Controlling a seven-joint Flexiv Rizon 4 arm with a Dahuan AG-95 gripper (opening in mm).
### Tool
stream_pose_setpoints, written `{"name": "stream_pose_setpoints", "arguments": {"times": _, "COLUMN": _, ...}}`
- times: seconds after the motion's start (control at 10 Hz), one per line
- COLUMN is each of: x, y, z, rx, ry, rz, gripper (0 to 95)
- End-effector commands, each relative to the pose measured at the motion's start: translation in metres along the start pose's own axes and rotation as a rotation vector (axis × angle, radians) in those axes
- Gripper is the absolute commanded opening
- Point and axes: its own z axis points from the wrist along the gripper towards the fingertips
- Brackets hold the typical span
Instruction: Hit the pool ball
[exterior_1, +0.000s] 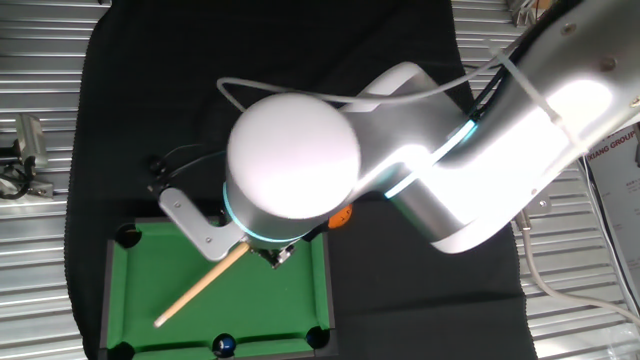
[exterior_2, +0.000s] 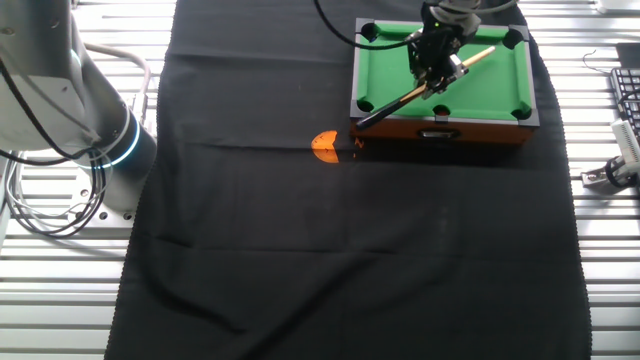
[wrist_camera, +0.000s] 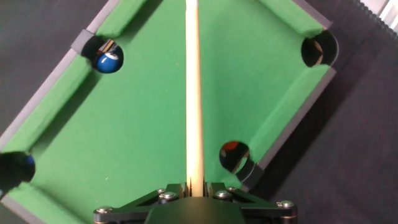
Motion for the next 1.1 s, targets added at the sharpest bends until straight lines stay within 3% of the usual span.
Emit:
{"name": "stream_pose_setpoints", "arguments": {"times": 0.1, "x": -0.0016, "y": 0.0003, "z": 0.001, "rx": -0.001, "ry": 0.002, "rz": -0.001, "gripper": 0.0}}
{"name": "stream_pose_setpoints", "arguments": {"times": 1.1, "x": -0.0017, "y": 0.0004, "z": 0.0012, "rx": 0.002, "ry": -0.006, "rz": -0.013, "gripper": 0.0}}
